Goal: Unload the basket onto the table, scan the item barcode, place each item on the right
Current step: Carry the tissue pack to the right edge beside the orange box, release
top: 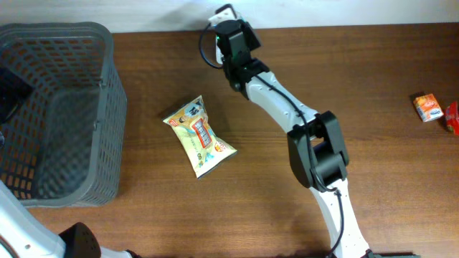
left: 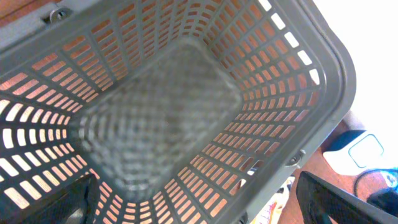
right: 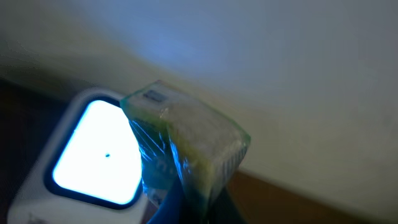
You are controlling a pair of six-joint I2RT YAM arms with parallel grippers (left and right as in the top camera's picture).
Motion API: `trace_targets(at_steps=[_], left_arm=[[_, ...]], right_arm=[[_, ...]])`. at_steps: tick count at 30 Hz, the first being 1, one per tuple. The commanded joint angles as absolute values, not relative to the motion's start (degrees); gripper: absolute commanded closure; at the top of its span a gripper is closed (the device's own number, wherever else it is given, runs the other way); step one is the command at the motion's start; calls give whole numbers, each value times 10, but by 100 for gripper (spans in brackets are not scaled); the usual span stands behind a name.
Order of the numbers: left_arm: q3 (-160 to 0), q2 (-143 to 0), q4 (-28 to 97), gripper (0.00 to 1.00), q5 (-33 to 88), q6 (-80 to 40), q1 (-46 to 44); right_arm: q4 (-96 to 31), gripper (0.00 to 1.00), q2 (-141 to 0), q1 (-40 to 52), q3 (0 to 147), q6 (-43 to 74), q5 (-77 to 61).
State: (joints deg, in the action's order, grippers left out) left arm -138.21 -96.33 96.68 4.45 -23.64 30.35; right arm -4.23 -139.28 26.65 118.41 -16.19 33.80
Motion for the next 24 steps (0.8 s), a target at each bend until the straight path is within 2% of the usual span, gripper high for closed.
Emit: trace_targets(at_steps=[1, 6, 8, 11, 15, 21, 24], left_arm=[[-1383, -965, 967, 1, 45, -240, 305], [-1383, -965, 967, 1, 45, -240, 305], [-1383, -965, 967, 1, 45, -240, 305], [-1383, -965, 967, 1, 45, -240, 305], [-1383, -965, 967, 1, 45, -240, 305], [-1383, -965, 967, 1, 45, -240, 305], [-1383, -965, 967, 1, 45, -240, 305]], right_arm=[[-117, 96, -1301, 206, 1192, 36, 365], [-333, 96, -1238, 60, 1192, 194, 365], [-395, 96, -1236, 10, 1192, 220, 356], [-486, 96, -1242, -83, 1191, 220, 300], [-546, 96, -1262, -198, 1189, 213, 131], [-592, 96, -1288, -268, 1178, 208, 88], [-584, 96, -1294, -270, 1156, 72, -1]])
